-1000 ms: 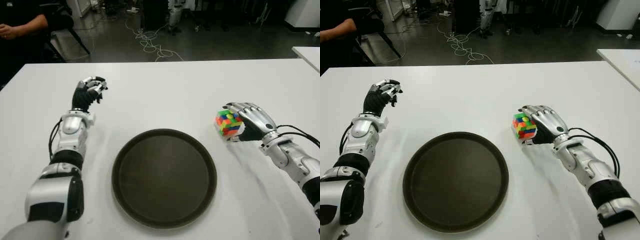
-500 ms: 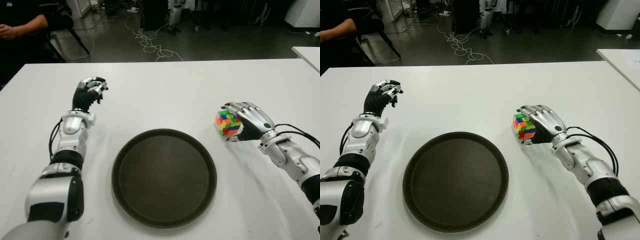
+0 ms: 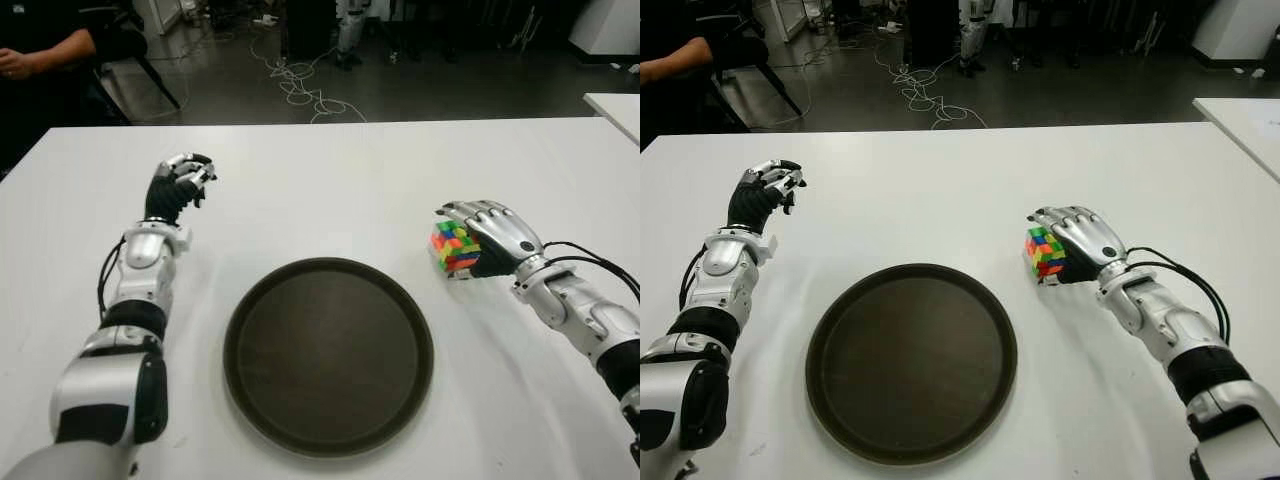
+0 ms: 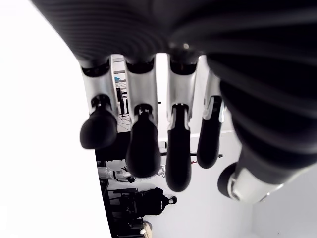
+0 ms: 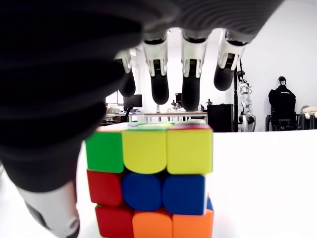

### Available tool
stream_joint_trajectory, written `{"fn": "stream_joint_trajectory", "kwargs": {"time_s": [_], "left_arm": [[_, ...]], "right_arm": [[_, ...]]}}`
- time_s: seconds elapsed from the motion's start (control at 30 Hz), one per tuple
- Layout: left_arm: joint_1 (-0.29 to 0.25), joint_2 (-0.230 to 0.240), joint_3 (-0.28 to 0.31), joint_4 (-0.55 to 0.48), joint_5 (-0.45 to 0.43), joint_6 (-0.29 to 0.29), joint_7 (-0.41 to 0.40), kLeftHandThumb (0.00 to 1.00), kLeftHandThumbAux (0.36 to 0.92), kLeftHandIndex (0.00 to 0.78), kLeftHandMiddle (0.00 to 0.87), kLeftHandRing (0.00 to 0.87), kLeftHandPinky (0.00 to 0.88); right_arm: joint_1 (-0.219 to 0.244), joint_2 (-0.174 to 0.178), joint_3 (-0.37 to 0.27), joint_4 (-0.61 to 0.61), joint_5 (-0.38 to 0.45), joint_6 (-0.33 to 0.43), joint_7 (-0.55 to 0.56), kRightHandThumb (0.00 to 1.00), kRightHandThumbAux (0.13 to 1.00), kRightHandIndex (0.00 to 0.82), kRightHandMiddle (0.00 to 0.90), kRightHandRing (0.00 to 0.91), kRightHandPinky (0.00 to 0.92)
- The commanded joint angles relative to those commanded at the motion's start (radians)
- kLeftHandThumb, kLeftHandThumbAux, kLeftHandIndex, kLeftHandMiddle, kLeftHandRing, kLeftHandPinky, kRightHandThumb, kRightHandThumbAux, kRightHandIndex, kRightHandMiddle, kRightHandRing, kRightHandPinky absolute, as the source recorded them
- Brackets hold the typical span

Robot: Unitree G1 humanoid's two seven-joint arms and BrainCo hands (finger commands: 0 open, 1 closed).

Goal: Pick up the Rubik's Cube and put it in the plate

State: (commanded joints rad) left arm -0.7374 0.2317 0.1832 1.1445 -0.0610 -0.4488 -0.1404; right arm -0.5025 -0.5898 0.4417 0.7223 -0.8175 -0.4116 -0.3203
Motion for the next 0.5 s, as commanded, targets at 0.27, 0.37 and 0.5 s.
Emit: {"fn": "stream_joint_trajectory", "kwargs": {"time_s": [0.27,0.37,0.5], "left_arm": [[0.001,0.002,-0.004,0.0,0.0,-0.002,-0.001,0.837,0.667,0.409,0.553,0.707,0.759],[0.001,0.001,0.0,-0.001,-0.007,0.0,-0.005,0.837,0.668,0.408,0.55,0.701,0.755],[0.002,0.002,0.0,-0.003,-0.008,0.001,-0.006,0.837,0.668,0.408,0.55,0.7,0.757]], "right_arm": [[-0.031,0.011,0.016,0.032,-0.005,-0.003,0.003,0.0,0.785,0.145,0.16,0.157,0.131],[-0.044,0.014,0.024,0.044,-0.009,-0.003,0.002,0.0,0.791,0.145,0.159,0.156,0.132],[-0.052,0.015,0.031,0.053,-0.01,-0.004,0.002,0.0,0.786,0.136,0.154,0.153,0.13]]}}
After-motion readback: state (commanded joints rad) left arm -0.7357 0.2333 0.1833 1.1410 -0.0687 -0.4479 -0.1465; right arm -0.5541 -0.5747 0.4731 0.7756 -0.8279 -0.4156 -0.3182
